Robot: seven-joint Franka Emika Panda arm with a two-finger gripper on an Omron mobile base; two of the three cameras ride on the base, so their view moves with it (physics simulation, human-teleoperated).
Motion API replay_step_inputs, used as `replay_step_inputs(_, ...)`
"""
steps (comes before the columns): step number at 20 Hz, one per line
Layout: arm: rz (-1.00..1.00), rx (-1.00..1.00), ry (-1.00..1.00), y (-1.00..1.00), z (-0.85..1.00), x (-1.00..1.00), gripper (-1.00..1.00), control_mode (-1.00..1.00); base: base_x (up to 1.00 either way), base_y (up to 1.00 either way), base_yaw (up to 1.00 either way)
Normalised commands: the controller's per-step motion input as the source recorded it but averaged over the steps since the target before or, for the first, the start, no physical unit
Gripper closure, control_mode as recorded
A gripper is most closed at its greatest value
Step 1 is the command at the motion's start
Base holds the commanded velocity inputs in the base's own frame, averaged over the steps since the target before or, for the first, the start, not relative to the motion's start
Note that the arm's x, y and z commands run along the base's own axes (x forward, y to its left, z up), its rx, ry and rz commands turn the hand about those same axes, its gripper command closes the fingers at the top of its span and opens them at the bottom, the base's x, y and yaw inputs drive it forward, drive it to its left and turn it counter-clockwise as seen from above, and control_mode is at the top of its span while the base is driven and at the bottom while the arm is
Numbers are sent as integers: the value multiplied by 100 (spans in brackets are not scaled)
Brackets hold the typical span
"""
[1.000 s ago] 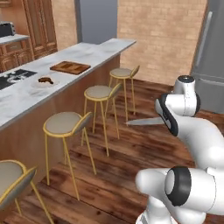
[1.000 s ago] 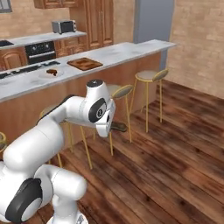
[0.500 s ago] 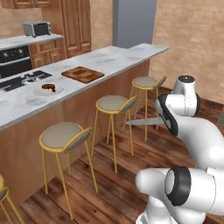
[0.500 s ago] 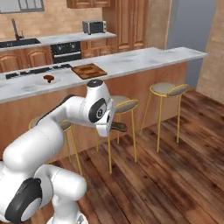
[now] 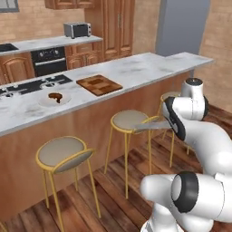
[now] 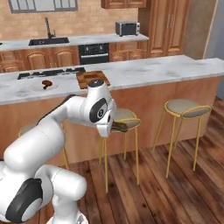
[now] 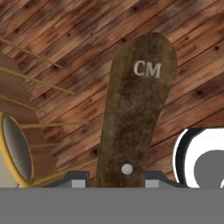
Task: Pick up the knife from the drawer and place it on the cutting board. Then place the meat from the plate to the cutting board.
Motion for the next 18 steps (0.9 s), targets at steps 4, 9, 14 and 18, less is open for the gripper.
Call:
replay_step_inputs(4, 0, 0, 0, 0, 0, 0, 100, 100, 43, -4, 34)
replay_step_inputs(9, 0, 0, 0, 0, 0, 0, 100, 100, 32, 1, 11)
replay_step_inputs(14, 0, 0, 0, 0, 0, 0, 100, 100, 29, -59, 21)
replay_step_inputs(18, 0, 0, 0, 0, 0, 0, 100, 100, 67, -23, 20)
